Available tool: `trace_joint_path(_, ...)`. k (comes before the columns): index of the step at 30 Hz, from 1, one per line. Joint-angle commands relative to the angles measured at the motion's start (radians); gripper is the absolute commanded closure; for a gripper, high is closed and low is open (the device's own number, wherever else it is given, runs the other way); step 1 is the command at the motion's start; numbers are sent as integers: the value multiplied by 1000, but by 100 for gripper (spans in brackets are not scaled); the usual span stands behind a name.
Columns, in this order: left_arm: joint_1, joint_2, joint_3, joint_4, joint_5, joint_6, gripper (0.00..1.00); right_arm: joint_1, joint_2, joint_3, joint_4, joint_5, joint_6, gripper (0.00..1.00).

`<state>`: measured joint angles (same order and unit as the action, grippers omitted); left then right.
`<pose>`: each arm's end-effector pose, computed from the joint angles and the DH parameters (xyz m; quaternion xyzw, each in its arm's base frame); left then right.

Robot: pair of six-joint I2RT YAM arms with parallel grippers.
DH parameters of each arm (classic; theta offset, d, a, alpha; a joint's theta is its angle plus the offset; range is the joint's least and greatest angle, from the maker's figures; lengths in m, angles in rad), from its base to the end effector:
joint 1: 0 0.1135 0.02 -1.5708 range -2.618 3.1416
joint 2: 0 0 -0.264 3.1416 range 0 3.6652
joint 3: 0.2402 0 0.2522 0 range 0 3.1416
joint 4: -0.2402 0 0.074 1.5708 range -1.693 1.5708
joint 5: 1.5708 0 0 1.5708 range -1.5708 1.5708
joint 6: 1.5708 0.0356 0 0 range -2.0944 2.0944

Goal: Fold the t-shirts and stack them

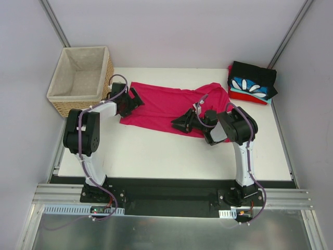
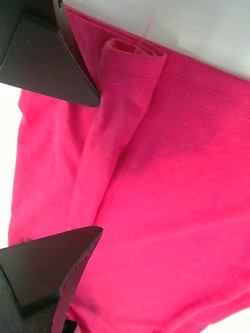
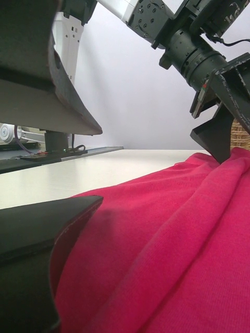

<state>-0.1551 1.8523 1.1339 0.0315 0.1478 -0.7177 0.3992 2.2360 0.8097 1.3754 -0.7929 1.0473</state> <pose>0.3961 -0.0672 0.1818 -0.2199 0.8748 -0.2408 0.3583 0.3370 0.1697 0.0824 -0.0393 0.7185 0.6304 0.2911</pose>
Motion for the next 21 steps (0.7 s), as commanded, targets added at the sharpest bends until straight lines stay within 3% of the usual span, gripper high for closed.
trace_joint_path(1, 17, 24, 53, 10, -17, 21, 1, 16, 40, 0, 139, -12, -32, 46)
trace_joint_path(21, 35, 151, 254, 15, -16, 40, 1, 27, 43, 8, 140, -17, -32, 46)
